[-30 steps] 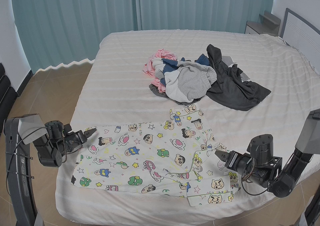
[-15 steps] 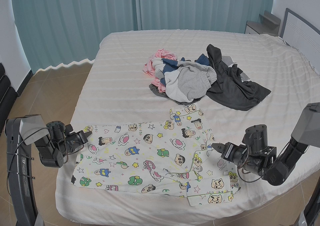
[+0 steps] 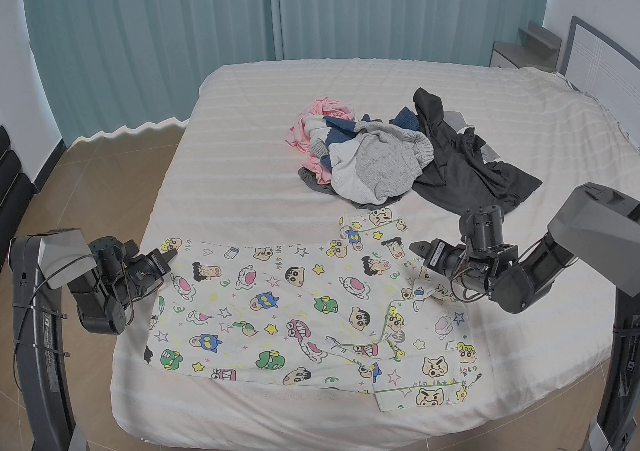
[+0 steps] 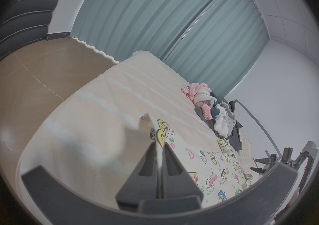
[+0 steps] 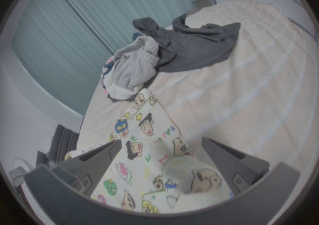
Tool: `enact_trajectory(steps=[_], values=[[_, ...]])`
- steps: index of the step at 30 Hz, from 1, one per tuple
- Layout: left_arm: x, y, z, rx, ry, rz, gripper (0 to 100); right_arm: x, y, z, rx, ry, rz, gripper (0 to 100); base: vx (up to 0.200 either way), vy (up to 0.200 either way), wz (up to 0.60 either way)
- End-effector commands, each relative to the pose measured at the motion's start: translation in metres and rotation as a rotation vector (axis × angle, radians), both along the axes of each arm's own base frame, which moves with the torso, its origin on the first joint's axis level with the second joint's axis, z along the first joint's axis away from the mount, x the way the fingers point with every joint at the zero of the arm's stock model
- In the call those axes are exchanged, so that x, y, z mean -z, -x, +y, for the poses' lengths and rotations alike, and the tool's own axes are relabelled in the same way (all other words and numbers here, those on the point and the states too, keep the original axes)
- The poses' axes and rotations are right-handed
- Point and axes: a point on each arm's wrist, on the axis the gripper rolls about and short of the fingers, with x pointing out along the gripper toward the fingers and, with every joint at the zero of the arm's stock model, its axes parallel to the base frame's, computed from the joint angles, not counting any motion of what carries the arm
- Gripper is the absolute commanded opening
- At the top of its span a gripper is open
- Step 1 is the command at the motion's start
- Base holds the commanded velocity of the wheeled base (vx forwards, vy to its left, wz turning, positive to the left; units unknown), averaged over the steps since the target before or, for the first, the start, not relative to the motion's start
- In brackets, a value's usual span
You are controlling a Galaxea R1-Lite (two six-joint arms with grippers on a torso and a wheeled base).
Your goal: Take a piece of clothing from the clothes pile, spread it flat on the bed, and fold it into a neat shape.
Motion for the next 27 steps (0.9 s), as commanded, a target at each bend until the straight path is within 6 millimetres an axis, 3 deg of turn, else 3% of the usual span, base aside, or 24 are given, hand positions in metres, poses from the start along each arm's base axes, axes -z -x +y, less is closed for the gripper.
enact_trajectory(steps=[1, 4, 5, 9, 15, 27], values=[[0.0, 0.001, 0.005, -0.023, 0.007, -0.003, 0, 0.045, -0.03, 0.003, -0.046, 0.086, 0.025, 100, 0.0, 0.0, 0.0], [0.001, 0.002, 0.005, -0.023, 0.008, 0.001, 0, 0.047, -0.036, 0.005, -0.057, 0.098, 0.01, 100, 0.0, 0.0, 0.0], [0.003, 0.003, 0.006, -0.024, 0.009, 0.009, 0, 0.045, -0.05, 0.015, -0.071, 0.099, -0.045, 100, 0.0, 0.0, 0.0], [0.002, 0.003, 0.006, -0.024, 0.009, 0.007, 0, 0.049, -0.063, 0.03, -0.083, 0.09, -0.1, 100, 0.0, 0.0, 0.0], [0.003, 0.004, 0.006, -0.024, 0.009, 0.009, 0, 0.042, -0.074, 0.043, -0.096, 0.102, -0.197, 100, 0.0, 0.0, 0.0], [0.004, 0.006, 0.005, -0.024, 0.011, 0.018, 0, 0.059, -0.082, 0.043, -0.091, 0.114, -0.196, 100, 0.0, 0.0, 0.0]])
